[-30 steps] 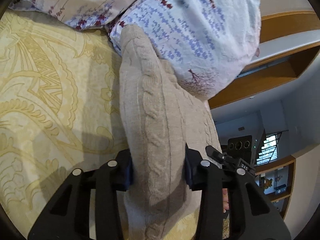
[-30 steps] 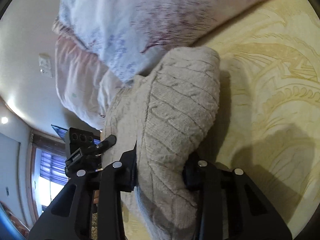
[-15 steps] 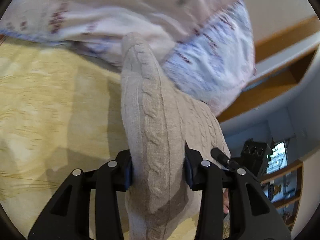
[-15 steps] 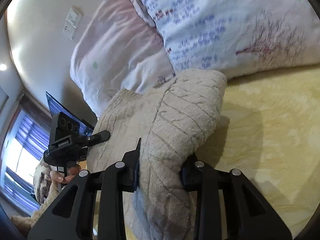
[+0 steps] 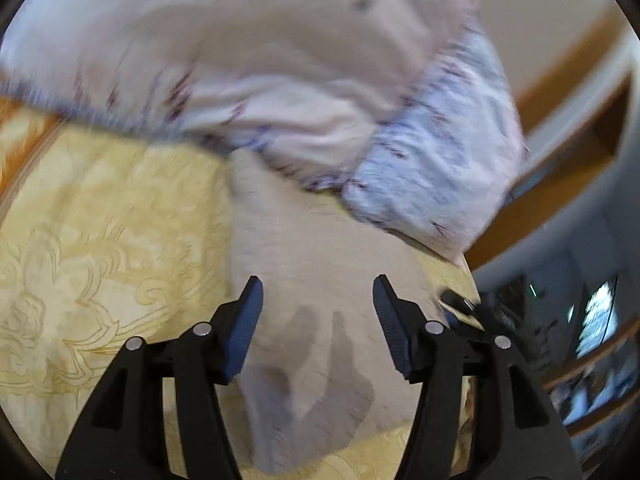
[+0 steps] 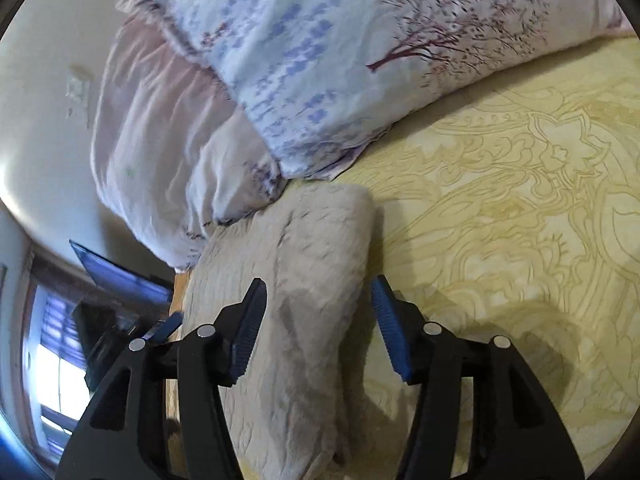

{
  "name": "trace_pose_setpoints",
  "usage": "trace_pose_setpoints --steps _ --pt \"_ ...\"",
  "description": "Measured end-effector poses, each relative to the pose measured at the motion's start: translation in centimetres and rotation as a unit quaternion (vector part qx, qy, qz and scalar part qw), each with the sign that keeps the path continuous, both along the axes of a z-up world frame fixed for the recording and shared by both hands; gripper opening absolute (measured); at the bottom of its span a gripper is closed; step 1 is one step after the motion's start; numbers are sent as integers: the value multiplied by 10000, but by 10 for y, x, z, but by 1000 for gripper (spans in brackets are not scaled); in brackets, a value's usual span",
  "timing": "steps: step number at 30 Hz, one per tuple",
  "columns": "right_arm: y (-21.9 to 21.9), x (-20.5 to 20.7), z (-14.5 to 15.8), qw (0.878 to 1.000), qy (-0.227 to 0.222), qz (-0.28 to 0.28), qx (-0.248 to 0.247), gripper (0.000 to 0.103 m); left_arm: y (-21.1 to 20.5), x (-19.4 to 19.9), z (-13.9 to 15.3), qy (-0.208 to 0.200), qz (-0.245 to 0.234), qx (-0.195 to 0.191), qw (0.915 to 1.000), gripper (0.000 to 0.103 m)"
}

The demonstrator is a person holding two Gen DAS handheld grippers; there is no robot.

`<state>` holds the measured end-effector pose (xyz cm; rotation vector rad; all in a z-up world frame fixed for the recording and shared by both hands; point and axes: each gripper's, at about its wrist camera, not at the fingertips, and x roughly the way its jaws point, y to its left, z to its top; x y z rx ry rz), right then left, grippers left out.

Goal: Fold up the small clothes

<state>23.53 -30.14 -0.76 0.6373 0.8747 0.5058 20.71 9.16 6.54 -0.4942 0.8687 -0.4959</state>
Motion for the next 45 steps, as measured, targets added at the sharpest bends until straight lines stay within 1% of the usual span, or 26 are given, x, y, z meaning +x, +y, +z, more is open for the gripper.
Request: trace_pose_setpoints --steps 1,3,4,5,6,7,9,10,12,15,17,20,21,22,24,26,27,28,30,31,33,36,39,40,42,45 --pt "1 3 -1 10000 39 -15 -8 57 -9 -9 6 -189 -163 135 9996 62" --pt "4 12 -6 9998 143 -46 156 56 -22 -22 9 -338 -418 328 9980 64" --pt "7 16 -7 9996 123 -69 225 40 -32 -26 8 -361 -589 434 9967 65" --pt "9 17 -5 9997 18 -80 231 27 -39 -27 7 -349 -687 490 9958 65" --pt "13 17 1 9997 -231 -106 16 13 -45 -29 5 -325 -764 551 9950 65" --pt "16 16 7 9990 -406 -136 -149 10 -51 -31 2 -315 -830 631 9940 65" --pt "16 12 18 9957 -745 -236 -499 9 -57 -34 -1 -378 -862 785 9925 66" --pt "18 14 21 9942 -772 -298 -684 9 -61 -33 -2 -400 -884 838 9917 67" --pt "19 22 18 9925 -598 -418 -980 9 -63 -32 -4 -367 -910 798 9920 68" --pt "21 35 4 9914 -238 -473 -1197 8 -64 -29 -9 -293 -897 799 9923 69" --pt "22 37 -2 9909 -155 -445 -1258 9 -69 -25 -14 -214 -848 903 9921 69" --pt "28 31 4 9880 -270 -369 -1473 12 -76 -24 -16 -266 -805 1067 9907 73" --pt "27 24 10 9871 -321 -390 -1521 18 -76 -25 -14 -272 -797 1074 9906 73" --pt "26 18 14 9861 -373 -425 -1559 20 -76 -28 -12 -298 -787 1078 9906 73" --pt "27 -3 26 9843 -619 -393 -1606 20 -73 -35 -6 -370 -806 1069 9903 74" --pt "31 -29 36 9833 -939 -227 -1541 21 -67 -48 1 -511 -723 1154 9894 74" --pt "35 -45 40 9818 -1086 -87 -1553 23 -65 -53 4 -594 -631 1277 9880 74" --pt "39 -55 40 9802 -1172 18 -1593 25 -62 -59 6 -678 -478 1511 9850 74" --pt "52 -77 39 9744 -1328 232 -1797 26 -59 -65 5 -712 -229 1898 9790 75" --pt "55 -83 38 9717 -1383 301 -1891 26 -57 -66 3 -650 -108 2063 9763 75" --pt "66 -94 36 9647 -1461 393 -2156 26 -54 -63 -3 -497 -41 2149 9754 75" --pt "77 -98 29 9585 -1417 478 -2429 26 -57 -57 -18 -221 18 2449 9693 75" --pt "95 -98 14 9352 -1452 400 -3204 28 -59 -51 -29 -14 32 2538 9673 75" --pt "97 -98 11 9315 -1454 379 -3313 29 -59 -47 -32 81 38 2523 9676 75" --pt "98 -97 9 9279 -1472 337 -3409 32 -58 -42 -37 188 74 2469 9688 78" --pt "90 -97 10 9347 -1427 239 -3246 36 -52 -44 -38 233 124 2278 9734 80"
